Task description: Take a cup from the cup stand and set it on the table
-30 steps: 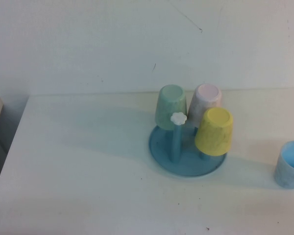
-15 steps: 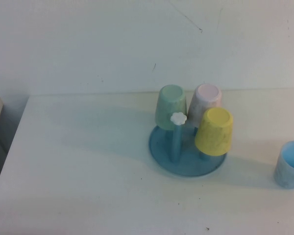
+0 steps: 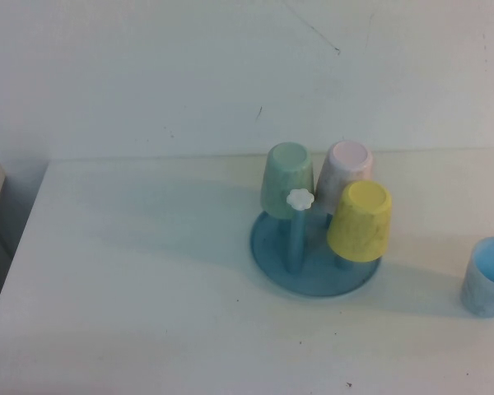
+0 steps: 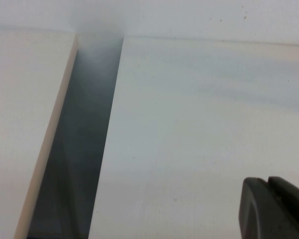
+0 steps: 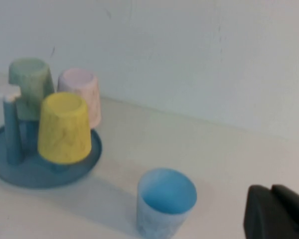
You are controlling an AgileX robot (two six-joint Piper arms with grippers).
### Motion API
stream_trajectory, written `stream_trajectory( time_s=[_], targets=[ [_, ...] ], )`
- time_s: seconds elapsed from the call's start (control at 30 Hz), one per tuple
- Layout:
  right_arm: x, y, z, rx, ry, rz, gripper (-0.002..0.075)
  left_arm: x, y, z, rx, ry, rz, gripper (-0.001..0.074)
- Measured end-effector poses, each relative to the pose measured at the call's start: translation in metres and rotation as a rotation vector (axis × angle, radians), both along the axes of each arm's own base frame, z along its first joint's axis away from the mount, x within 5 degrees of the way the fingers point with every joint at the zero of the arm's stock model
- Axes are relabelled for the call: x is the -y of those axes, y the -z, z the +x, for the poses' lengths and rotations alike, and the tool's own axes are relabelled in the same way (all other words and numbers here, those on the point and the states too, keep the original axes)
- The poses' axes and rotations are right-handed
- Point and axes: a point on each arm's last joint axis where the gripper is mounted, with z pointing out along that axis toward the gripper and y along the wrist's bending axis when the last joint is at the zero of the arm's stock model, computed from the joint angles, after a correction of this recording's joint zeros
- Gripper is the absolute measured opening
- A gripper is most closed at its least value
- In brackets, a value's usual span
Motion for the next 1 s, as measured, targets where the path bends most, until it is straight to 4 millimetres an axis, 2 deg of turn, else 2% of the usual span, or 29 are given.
stream_trajectory(
  time_s=[0.2, 0.4, 0.63, 0.73, 0.9, 1.0],
  targets=[
    [-0.002, -0.017, 0.04, -0.243, -0.009, -0.099, -0.0003, 0.0, 0.0, 0.0, 0.0, 0.0, 0.0, -0.0003],
    [-0.007, -0.026, 0.098, -0.551, -0.047, -0.19, 0.0, 0.0, 0.0, 0.0, 0.0, 0.0, 0.0, -0.0003],
    [-0.029, -0.018, 0.168, -0.874, -0.264, -0.182, 0.0092, 0.0, 0.0, 0.0, 0.0, 0.0, 0.0, -0.0003],
    [-0.041, -0.015, 0.19, -0.957, -0.372, -0.201, 0.0108, 0.0, 0.0, 0.0, 0.0, 0.0, 0.0, -0.0003],
    [-0.064, -0.007, 0.219, -1.006, -0.505, -0.272, 0.0131, 0.0, 0.0, 0.0, 0.0, -0.001, -0.002, -0.0003],
    [-0.079, 0.006, 0.233, -1.034, -0.577, -0.318, 0.0182, 0.0, 0.0, 0.0, 0.0, -0.001, -0.002, -0.0003]
  ],
)
